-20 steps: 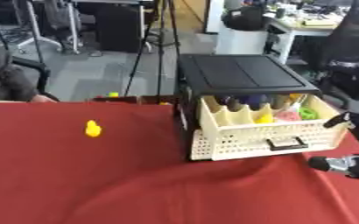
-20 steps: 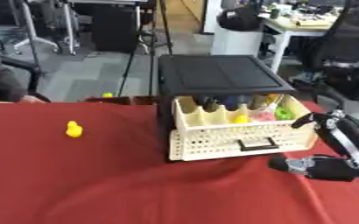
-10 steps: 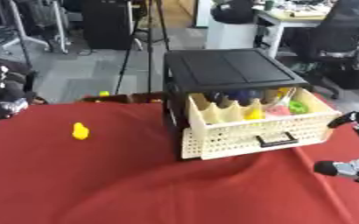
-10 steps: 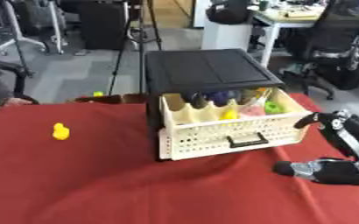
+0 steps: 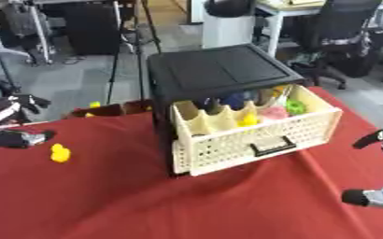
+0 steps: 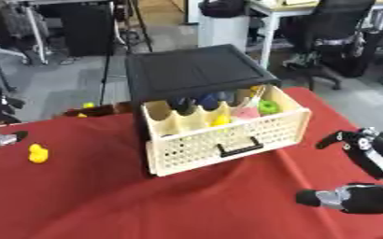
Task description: Pick up objects from table and place into drawer.
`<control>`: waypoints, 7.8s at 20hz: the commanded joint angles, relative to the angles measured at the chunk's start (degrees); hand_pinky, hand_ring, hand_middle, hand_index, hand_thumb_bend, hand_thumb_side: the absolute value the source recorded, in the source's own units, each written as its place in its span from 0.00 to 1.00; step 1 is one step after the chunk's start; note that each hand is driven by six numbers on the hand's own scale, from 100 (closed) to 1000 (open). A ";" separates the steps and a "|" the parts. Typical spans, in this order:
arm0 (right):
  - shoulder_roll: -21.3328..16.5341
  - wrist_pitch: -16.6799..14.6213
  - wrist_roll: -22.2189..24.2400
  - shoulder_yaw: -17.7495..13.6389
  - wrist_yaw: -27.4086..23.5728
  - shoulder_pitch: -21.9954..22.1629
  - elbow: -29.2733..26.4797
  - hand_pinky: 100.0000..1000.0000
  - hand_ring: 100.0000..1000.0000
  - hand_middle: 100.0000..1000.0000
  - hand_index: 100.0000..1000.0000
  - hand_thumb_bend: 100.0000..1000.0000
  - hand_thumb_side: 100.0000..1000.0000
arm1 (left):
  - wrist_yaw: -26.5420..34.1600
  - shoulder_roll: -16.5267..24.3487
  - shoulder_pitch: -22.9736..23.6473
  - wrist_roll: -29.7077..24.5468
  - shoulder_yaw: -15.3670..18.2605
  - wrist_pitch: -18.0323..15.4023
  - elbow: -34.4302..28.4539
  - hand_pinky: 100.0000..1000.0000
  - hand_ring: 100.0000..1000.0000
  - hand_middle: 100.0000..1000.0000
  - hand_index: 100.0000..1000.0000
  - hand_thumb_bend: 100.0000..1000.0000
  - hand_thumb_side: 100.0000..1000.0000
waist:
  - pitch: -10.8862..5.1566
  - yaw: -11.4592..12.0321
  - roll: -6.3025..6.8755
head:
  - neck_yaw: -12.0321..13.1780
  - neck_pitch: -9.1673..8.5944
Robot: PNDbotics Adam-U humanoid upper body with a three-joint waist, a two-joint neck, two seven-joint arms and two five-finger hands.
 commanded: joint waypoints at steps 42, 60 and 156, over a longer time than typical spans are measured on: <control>-2.42 0.01 0.99 -0.17 0.05 -2.83 -2.17 0.00 0.00 0.00 0.64 1.00 0.68 | -6.24 2.52 0.80 19.81 -0.28 5.91 8.99 0.42 0.48 0.63 0.84 0.29 0.36 | 5.41 -3.98 3.27 | 1.20 -3.02; -2.50 0.20 1.08 -0.31 0.50 -2.94 -2.24 0.00 0.00 0.00 0.64 1.00 0.67 | -5.82 1.84 1.78 21.05 -0.51 5.61 9.13 0.37 0.43 0.53 0.73 0.21 0.24 | 6.44 -4.54 3.99 | 0.91 -3.30; 6.83 -1.38 6.10 5.65 -1.31 -4.49 -0.11 0.00 0.00 0.00 0.63 1.00 0.71 | 40.18 -15.61 -10.96 -21.39 -14.86 -6.41 -28.58 0.10 0.18 0.27 0.46 0.00 0.00 | -2.68 -7.43 0.51 | 2.96 -0.50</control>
